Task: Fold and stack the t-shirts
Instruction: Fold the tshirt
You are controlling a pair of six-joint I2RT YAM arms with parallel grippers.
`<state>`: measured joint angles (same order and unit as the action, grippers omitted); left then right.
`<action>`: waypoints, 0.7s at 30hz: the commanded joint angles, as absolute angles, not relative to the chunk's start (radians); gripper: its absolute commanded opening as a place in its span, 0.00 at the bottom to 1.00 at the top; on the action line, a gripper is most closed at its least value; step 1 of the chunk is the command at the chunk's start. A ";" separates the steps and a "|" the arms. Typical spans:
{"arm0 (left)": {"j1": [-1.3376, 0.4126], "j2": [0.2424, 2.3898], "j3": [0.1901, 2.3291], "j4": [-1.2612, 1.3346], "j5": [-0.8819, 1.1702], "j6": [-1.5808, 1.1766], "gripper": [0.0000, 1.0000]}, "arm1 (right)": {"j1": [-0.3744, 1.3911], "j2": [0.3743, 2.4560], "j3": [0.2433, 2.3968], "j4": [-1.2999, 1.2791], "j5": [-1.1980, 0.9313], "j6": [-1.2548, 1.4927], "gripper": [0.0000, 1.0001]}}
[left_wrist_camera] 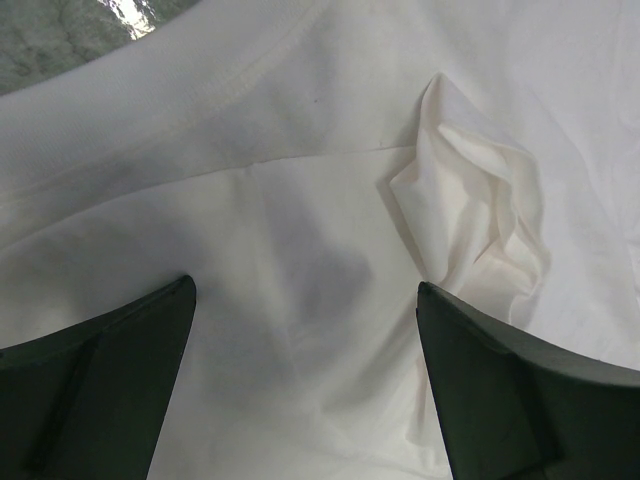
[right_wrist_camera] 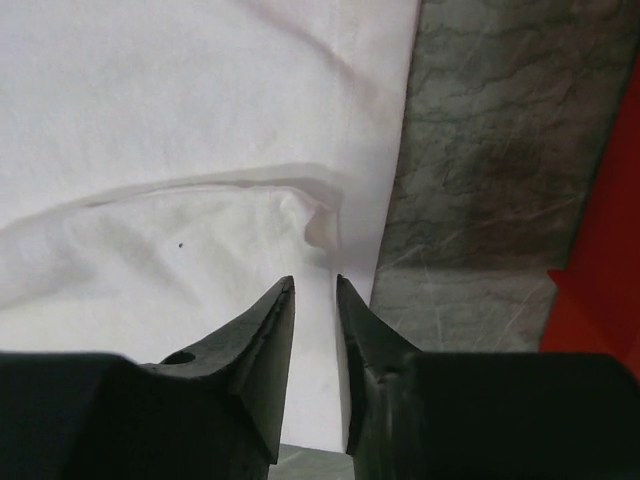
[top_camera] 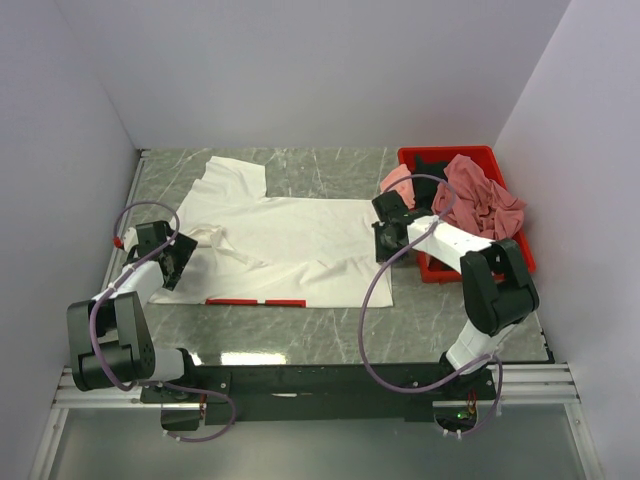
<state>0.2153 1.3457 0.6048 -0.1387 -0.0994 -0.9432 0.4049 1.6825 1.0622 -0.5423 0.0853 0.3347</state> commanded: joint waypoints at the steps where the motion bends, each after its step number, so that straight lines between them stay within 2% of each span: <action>1: 0.216 1.367 0.583 -0.153 -0.124 -0.919 0.99 | 0.397 1.680 1.114 -0.531 0.069 0.305 0.32; 21: 0.216 1.374 0.589 -0.158 -0.130 -0.917 1.00 | 0.396 1.807 1.206 -0.557 0.103 0.298 0.40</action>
